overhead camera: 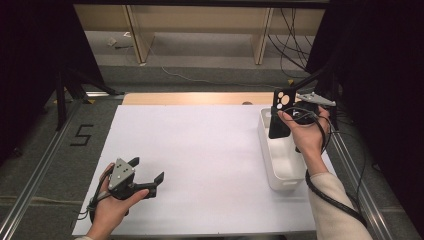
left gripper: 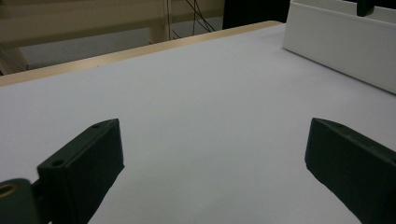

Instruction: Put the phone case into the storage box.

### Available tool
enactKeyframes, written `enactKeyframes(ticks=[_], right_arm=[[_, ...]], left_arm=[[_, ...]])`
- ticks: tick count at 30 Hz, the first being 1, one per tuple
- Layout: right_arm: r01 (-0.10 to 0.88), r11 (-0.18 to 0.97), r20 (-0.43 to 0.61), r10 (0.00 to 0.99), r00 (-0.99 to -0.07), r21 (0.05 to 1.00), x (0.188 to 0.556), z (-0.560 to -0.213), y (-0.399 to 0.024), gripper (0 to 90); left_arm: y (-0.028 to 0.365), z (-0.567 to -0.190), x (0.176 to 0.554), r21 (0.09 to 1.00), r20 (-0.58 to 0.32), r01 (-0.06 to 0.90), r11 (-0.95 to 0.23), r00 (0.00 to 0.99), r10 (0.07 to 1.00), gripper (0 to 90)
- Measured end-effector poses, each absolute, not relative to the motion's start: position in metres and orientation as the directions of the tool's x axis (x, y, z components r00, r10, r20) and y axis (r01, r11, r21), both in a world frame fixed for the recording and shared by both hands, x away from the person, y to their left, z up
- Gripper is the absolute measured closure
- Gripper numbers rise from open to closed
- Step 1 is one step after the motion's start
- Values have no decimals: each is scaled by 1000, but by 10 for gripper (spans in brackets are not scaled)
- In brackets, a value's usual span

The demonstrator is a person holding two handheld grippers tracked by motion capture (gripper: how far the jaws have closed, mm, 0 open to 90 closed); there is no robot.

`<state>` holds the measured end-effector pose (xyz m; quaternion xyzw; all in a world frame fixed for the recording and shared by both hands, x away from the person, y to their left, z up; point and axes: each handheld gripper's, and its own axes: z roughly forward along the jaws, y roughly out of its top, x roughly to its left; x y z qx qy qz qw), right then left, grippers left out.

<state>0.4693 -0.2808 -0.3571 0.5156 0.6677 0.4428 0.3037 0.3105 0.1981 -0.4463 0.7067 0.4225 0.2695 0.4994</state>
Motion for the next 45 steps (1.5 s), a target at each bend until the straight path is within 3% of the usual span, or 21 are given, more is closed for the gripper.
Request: enactKeyframes(ticks=[45], right_arm=[[431,85,40,961,-273,898,484,-362,-287,156]], left_arm=[[198,-446,310,934,-41,327,-143,497,867,40]])
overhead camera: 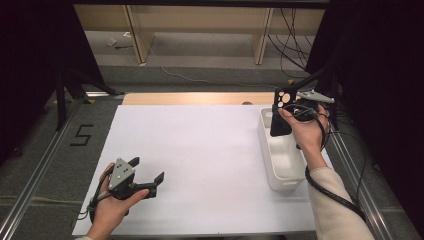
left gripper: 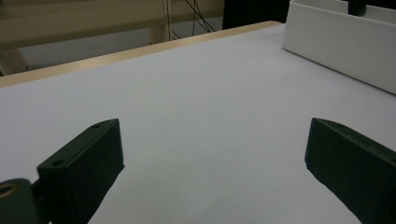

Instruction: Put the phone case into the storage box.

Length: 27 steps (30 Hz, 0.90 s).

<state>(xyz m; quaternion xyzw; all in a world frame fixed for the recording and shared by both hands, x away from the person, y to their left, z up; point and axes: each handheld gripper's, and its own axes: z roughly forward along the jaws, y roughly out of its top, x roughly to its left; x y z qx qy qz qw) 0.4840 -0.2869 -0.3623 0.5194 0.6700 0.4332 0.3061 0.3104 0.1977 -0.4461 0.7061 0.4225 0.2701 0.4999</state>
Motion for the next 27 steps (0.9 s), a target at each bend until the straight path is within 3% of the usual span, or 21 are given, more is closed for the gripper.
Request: enactKeyframes(ticks=[27], right_arm=[[428,92,33,961,-276,899,492,-365,-286,156]], left_arm=[[198,-446,310,936,-40,324,-141,495,868,40]])
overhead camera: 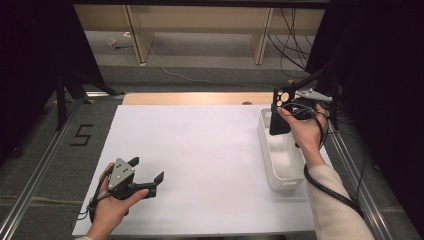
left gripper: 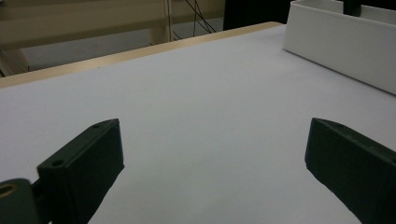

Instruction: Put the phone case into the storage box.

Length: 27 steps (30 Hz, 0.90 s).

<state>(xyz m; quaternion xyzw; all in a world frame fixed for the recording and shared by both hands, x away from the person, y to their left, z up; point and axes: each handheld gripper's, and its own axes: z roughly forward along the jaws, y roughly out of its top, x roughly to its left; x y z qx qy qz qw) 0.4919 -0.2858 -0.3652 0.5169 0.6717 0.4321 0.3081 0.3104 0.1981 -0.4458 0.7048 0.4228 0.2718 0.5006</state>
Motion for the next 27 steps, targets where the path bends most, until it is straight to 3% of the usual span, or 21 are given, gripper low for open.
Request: enactKeyframes(ticks=[27], right_arm=[[433,98,27,962,-273,896,502,-366,-283,156]], left_arm=[[198,-446,310,936,-40,323,-141,495,868,40]])
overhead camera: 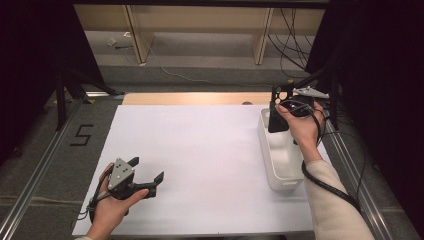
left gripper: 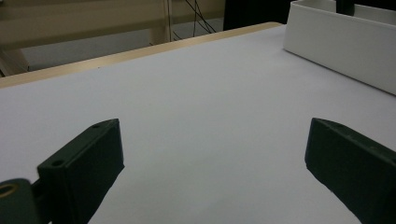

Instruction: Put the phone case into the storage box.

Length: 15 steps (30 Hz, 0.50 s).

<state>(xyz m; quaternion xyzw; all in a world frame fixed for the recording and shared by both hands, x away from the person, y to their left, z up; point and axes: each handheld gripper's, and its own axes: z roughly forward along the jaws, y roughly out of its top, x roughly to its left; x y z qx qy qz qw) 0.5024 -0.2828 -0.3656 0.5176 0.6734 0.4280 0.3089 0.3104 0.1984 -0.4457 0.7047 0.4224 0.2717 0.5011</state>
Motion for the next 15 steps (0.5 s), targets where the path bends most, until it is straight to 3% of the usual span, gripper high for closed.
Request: enactKeyframes(ticks=[15], right_arm=[[444,93,36,961,-275,891,507,-368,-282,157]], left_arm=[[199,-446,310,936,-41,323,-140,495,868,40]])
